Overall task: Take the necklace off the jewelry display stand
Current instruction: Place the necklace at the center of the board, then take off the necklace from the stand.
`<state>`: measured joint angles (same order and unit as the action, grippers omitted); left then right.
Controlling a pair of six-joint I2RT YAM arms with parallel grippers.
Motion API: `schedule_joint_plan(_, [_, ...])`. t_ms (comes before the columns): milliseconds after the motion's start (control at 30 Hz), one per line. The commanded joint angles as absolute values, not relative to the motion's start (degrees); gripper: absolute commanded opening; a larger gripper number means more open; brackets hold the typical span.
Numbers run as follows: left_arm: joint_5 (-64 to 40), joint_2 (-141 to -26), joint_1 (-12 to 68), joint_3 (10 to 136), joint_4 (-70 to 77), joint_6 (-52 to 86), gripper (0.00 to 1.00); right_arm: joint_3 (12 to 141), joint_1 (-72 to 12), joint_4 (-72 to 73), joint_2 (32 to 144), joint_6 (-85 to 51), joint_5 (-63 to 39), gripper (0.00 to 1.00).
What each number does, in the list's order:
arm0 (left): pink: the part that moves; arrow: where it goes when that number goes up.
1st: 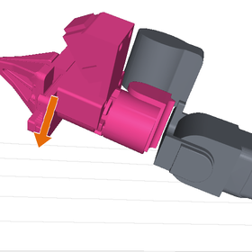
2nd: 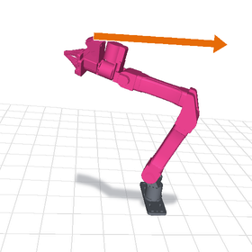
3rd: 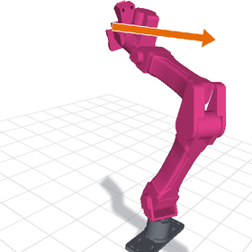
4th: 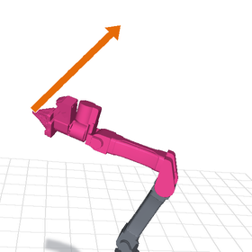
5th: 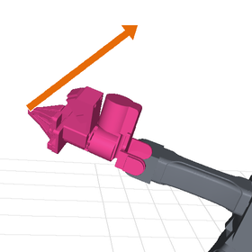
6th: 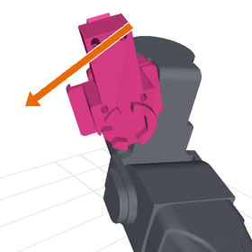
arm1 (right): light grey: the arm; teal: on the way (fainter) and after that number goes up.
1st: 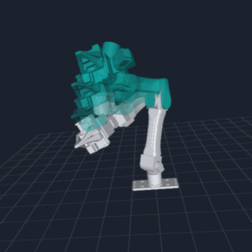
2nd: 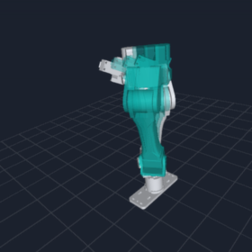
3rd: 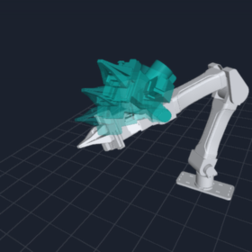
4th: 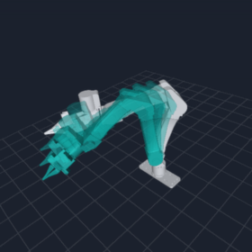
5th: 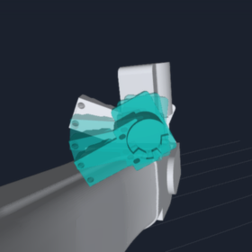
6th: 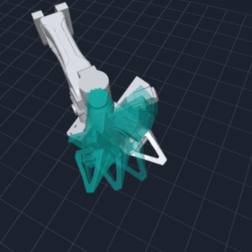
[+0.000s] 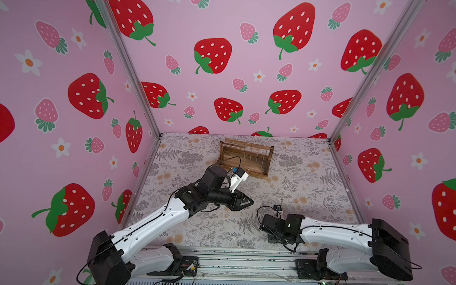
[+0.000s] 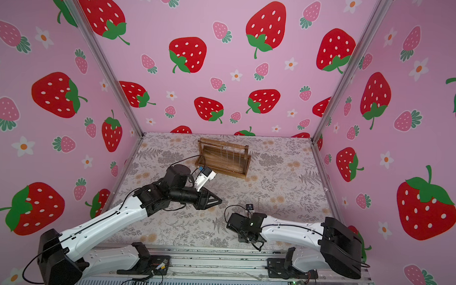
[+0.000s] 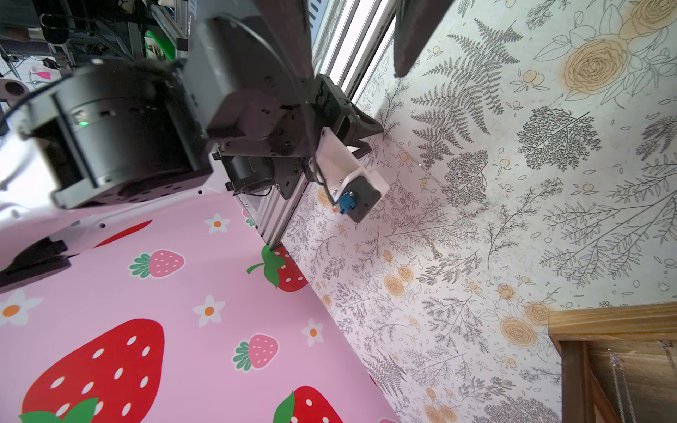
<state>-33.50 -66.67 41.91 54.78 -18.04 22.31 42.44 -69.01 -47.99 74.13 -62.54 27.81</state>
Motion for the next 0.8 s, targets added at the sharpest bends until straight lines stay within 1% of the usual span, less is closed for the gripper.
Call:
schedule_joint_plan(0, [-32.32, -66.83, 42.17, 56.62, -19.75, 21.21, 0.40, 51.75, -68.02, -55.71, 68.70, -57.66, 36.11, 0.36])
schedule_joint_plan(100, [-30.55, -68.54, 42.12, 58.25, -20.64, 20.22, 0.42, 58.59, -64.82, -59.26, 62.44, -51.59, 41.97, 0.36])
schedule_joint_plan(167, [-29.09, -70.66, 41.77, 59.33, -20.07, 19.68, 0.42, 59.32, -60.92, -56.91, 57.42, -46.26, 43.84, 0.37])
schedule_joint_plan(200, [-28.39, -72.23, 41.29, 59.94, -19.30, 19.65, 0.42, 57.74, -57.79, -53.00, 54.60, -42.20, 43.44, 0.39])
schedule_joint_plan(267, [-26.14, -75.25, 39.48, 60.60, -16.53, 20.35, 0.40, 51.97, -50.47, -43.41, 49.47, -34.37, 38.57, 0.47])
schedule_joint_plan(300, [-24.30, -76.41, 38.03, 60.30, -13.74, 21.49, 0.39, 48.01, -46.64, -37.58, 47.66, -31.23, 33.91, 0.49])
schedule_joint_plan(333, [-23.09, -77.38, 36.09, 59.51, -10.03, 22.86, 0.38, 44.35, -42.83, -32.66, 46.61, -29.36, 28.63, 0.50])
schedule_joint_plan(400, [-21.92, -79.37, 31.98, 58.01, -2.58, 26.01, 0.38, 39.80, -38.56, -26.33, 47.11, -28.65, 22.02, 0.48])
schedule_joint_plan(467, [-21.72, -82.12, 28.48, 57.69, 3.88, 28.04, 0.37, 37.30, -37.82, -23.17, 49.93, -28.83, 21.40, 0.46])
schedule_joint_plan(533, [-20.70, -85.24, 26.77, 58.87, 8.53, 27.42, 0.37, 35.76, -37.73, -20.86, 52.73, -28.00, 21.98, 0.45])
schedule_joint_plan(633, [-18.45, -89.79, 26.54, 63.28, 9.74, 23.79, 0.37, 33.45, -37.71, -17.54, 55.33, -27.60, 21.97, 0.45])
schedule_joint_plan(767, [-18.77, -95.52, 26.21, 68.61, 11.10, 22.05, 0.37, 30.92, -37.72, -15.09, 54.27, -28.81, 21.98, 0.47])
